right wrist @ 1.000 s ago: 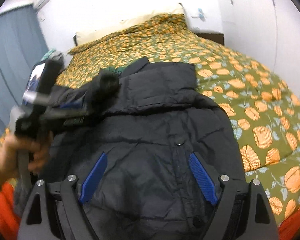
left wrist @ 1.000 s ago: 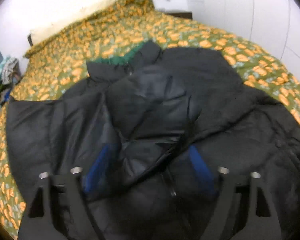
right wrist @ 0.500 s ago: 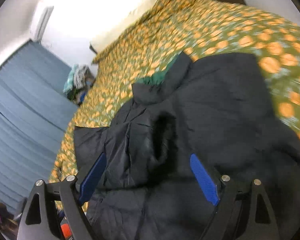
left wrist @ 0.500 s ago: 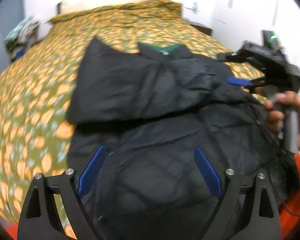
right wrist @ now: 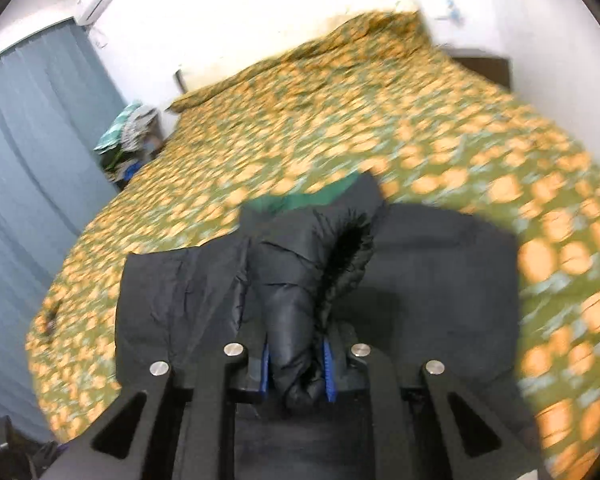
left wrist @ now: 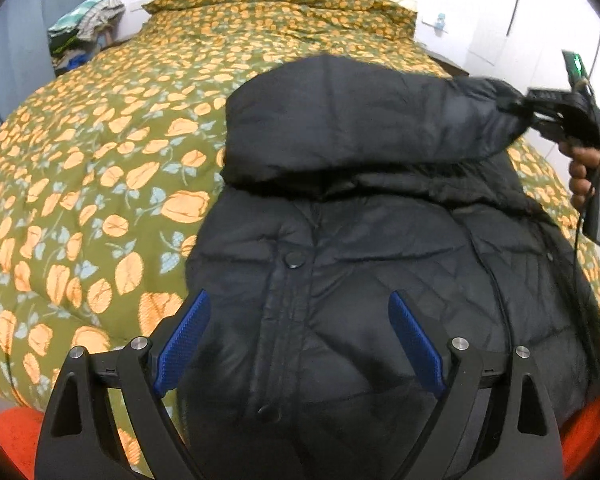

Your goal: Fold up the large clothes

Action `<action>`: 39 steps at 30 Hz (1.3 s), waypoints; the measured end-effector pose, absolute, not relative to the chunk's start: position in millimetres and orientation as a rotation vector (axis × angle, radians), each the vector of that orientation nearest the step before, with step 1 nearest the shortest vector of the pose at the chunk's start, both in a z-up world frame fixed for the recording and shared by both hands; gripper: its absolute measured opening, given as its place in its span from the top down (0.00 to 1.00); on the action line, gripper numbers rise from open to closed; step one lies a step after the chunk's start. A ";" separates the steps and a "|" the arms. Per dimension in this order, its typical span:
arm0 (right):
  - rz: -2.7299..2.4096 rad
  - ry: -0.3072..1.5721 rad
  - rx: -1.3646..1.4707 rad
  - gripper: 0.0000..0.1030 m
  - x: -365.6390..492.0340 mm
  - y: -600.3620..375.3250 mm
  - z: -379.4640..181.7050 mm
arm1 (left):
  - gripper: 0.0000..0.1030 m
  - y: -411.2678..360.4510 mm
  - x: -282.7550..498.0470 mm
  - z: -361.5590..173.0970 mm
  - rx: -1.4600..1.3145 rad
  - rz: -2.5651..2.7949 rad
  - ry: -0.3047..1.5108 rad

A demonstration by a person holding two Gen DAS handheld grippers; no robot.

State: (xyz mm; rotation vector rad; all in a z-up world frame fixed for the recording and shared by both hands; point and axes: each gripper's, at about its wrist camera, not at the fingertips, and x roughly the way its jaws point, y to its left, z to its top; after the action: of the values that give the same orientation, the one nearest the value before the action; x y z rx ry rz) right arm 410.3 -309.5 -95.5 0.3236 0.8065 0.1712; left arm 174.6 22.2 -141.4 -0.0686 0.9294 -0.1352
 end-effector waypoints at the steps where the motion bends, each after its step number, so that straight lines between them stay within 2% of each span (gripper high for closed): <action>1: 0.145 0.816 0.327 0.81 412.6 -320.4 -97.9 | 0.11 21.0 176.0 -141.7 -0.072 -0.136 0.929; 8: 0.045 0.942 0.304 0.81 411.1 -356.3 -159.8 | 0.11 -1.1 202.3 -137.1 -0.024 -0.141 0.934; 11: 0.041 0.954 0.301 0.68 403.6 -355.8 -169.8 | 0.11 -0.7 228.1 -127.9 0.001 -0.135 0.916; 12: 0.042 0.968 0.304 0.50 402.5 -355.5 -170.2 | 0.11 0.5 237.2 -123.4 0.003 -0.131 0.903; 13: 0.043 0.986 0.302 0.40 400.5 -355.3 -169.9 | 0.11 2.4 248.0 -117.8 0.003 -0.124 0.884; 14: 0.042 0.981 0.288 0.34 396.0 -356.0 -164.6 | 0.10 4.6 260.5 -112.0 0.001 -0.115 0.864; 19: 0.076 0.782 0.137 0.34 364.6 -342.2 -113.8 | 0.08 4.3 330.3 -116.1 0.039 -0.053 0.842; 22: 0.196 0.757 0.080 0.34 375.5 -320.6 -101.0 | 0.08 -2.8 355.7 -140.0 0.088 -0.034 0.854; 26: 0.268 0.835 0.080 0.34 403.9 -305.9 -133.1 | 0.06 -0.3 369.6 -183.8 0.081 -0.036 0.922; 28: 0.267 0.929 0.111 0.34 418.4 -310.1 -165.5 | 0.06 5.5 368.1 -193.9 0.016 -0.062 0.942; 31: 0.263 0.974 0.117 0.36 424.4 -312.9 -190.5 | 0.02 17.6 371.5 -207.1 -0.102 -0.089 0.987; 35: 0.250 0.982 0.088 0.36 421.3 -306.8 -198.6 | 0.03 16.7 370.5 -199.5 -0.086 -0.086 1.005; 39: 0.253 0.977 0.107 0.36 422.0 -310.2 -203.3 | 0.05 10.7 363.1 -162.8 -0.012 -0.093 0.951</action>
State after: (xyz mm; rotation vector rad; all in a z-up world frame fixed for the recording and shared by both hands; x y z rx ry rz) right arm 422.0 -310.2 -203.3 0.1068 0.9773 0.2526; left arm 363.1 10.7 -162.8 -0.0116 0.9508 -0.0931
